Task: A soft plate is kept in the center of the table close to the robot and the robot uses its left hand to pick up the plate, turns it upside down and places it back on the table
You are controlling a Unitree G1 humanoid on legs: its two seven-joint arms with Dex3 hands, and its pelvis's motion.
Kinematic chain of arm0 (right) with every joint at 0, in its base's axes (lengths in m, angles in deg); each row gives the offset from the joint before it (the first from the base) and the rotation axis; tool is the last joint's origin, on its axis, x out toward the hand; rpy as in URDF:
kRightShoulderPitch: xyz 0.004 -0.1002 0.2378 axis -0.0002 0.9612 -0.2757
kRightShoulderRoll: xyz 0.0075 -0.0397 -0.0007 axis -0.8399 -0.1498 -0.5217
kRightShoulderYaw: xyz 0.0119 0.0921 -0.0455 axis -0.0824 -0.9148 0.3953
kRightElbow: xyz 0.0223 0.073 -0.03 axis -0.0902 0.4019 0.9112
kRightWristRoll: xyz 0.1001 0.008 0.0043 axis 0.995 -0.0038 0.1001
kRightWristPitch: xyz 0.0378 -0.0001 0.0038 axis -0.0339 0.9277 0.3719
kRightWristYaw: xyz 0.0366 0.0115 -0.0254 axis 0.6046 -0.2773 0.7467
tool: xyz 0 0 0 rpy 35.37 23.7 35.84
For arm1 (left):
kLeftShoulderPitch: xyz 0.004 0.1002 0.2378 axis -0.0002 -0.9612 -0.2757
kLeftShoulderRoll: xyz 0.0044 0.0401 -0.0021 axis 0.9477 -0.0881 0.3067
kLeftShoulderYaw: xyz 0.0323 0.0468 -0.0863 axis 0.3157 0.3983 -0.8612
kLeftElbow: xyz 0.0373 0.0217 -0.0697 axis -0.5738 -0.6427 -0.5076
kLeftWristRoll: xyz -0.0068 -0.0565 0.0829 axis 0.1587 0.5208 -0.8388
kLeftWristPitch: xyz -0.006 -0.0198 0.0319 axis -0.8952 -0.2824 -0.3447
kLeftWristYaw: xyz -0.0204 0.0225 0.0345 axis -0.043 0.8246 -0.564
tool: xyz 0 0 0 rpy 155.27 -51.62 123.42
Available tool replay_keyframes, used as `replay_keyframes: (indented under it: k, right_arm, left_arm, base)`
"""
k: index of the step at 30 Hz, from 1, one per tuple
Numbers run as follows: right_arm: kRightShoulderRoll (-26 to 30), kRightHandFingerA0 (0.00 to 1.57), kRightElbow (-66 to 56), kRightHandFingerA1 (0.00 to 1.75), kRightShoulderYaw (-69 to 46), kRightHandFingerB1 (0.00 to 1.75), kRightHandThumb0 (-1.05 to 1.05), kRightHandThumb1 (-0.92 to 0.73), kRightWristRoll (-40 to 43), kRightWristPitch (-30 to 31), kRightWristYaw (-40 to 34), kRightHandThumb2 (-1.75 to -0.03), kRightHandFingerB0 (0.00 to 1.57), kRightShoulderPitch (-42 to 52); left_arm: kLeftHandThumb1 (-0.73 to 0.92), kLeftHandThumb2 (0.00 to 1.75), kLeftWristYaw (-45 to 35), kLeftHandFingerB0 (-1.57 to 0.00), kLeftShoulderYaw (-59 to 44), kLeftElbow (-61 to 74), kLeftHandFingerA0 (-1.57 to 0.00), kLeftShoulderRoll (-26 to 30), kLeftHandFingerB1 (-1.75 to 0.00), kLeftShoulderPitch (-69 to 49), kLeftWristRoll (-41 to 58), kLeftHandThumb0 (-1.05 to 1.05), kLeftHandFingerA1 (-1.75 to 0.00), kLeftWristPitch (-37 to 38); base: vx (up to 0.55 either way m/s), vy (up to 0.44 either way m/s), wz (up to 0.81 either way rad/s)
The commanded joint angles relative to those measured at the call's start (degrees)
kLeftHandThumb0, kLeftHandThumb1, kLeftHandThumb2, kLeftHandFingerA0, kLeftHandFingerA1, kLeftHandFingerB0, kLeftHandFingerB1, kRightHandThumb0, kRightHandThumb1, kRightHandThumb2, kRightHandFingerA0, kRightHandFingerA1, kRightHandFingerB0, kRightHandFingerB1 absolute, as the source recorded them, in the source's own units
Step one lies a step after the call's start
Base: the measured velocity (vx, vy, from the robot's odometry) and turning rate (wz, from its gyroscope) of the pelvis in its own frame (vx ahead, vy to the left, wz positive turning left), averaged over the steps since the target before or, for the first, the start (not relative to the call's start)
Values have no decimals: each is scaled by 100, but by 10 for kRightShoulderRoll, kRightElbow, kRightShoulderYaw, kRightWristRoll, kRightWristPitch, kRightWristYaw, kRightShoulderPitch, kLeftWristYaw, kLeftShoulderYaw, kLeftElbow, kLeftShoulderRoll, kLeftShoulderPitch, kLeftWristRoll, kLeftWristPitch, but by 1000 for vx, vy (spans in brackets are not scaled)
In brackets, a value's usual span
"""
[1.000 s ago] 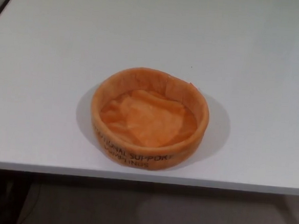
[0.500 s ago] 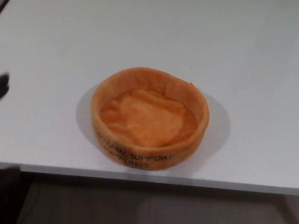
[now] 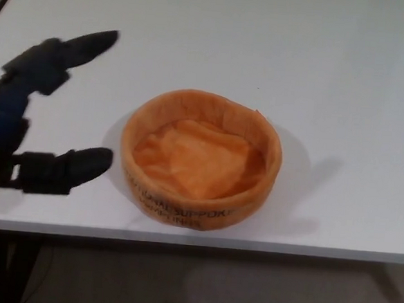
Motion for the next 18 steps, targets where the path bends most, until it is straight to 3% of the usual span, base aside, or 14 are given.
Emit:
replay_keyframes:
  k: [1, 2, 4, 5, 6, 8, 9, 10, 11, 14, 15, 16, 18]
  right_arm:
    - [7, 44, 4, 60, -4, 47, -69, -71, 6, -7, 3, -103, 24, -1]
    - [9, 50, 3, 48, -5, 31, -65, -87, 3, -7, 2, -66, 31, 0]
    - [10, 49, 1, 47, -4, 31, -67, -87, -4, -5, -4, -67, 30, 0]
    - [11, 44, -1, 58, -5, 47, -71, -71, -4, -1, -5, -104, 24, -1]
    - [12, 49, -1, 46, -5, 31, -67, -87, -5, -2, -6, -67, 30, -2]
    - [13, 49, 0, 47, -4, 31, -67, -87, -3, -5, -2, -67, 29, -4]
    - [13, 45, 2, 60, -4, 47, -67, -72, -1, -9, 1, -104, 24, -6]
    - [13, 45, 5, 60, -4, 47, -67, -72, 0, -15, 3, -104, 24, -7]
    - [12, 52, 7, 49, -5, 31, -65, -87, -1, -19, 1, -66, 32, -8]
    - [11, 52, 8, 48, -5, 31, -66, -87, 4, -13, 3, -66, 32, -8]
    - [11, 52, 4, 48, -5, 31, -66, -87, 5, -8, 4, -66, 32, -8]
    - [13, 43, 0, 59, -4, 47, -65, -70, -5, -9, -4, -105, 21, -6]
    - [14, 42, -1, 58, -4, 47, -66, -70, -6, -11, -3, -103, 22, -5]
  left_arm:
    - [71, 72, -47, -30, 45, -38, -38, 27, -37, 35, -47, -94, -47, -64]
    - [72, 70, -59, -32, 58, -51, -40, 38, -36, 40, -59, -94, -46, -75]
    - [71, 70, -66, -32, 69, -62, -41, 50, -36, 46, -68, -93, -46, -84]
    - [71, 70, -67, -32, 76, -71, -40, 56, -35, 52, -76, -93, -45, -89]
    - [69, 71, -69, -30, 84, -80, -38, 60, -35, 57, -83, -93, -44, -93]
    - [68, 71, -72, -29, 96, -95, -38, 65, -34, 66, -91, -93, -44, -97]
    - [68, 69, -72, -30, 101, -103, -38, 67, -34, 70, -92, -92, -44, -96]
    - [68, 69, -72, -30, 106, -109, -38, 67, -34, 73, -92, -92, -44, -96]
    - [69, 69, -70, -31, 120, -126, -39, 71, -35, 85, -111, -91, -43, -86]
    - [69, 68, -69, -31, 140, -145, -39, 75, -35, 98, -125, -91, -42, -84]
    - [69, 68, -68, -31, 145, -151, -39, 75, -35, 102, -126, -91, -42, -83]
    - [68, 69, -66, -31, 163, -169, -39, 70, -35, 112, -143, -91, -42, -82]
    - [67, 68, -60, -33, 175, -180, -40, 69, -35, 116, -151, -90, -42, -76]
  base:
    - [0, 0, 0]
    - [0, 0, 0]
    - [0, 0, 0]
    - [0, 0, 0]
    - [0, 0, 0]
    - [0, 0, 0]
    - [0, 0, 0]
    - [0, 0, 0]
    - [0, 0, 0]
    - [0, 0, 0]
    - [0, 0, 0]
    - [0, 0, 0]
    - [0, 0, 0]
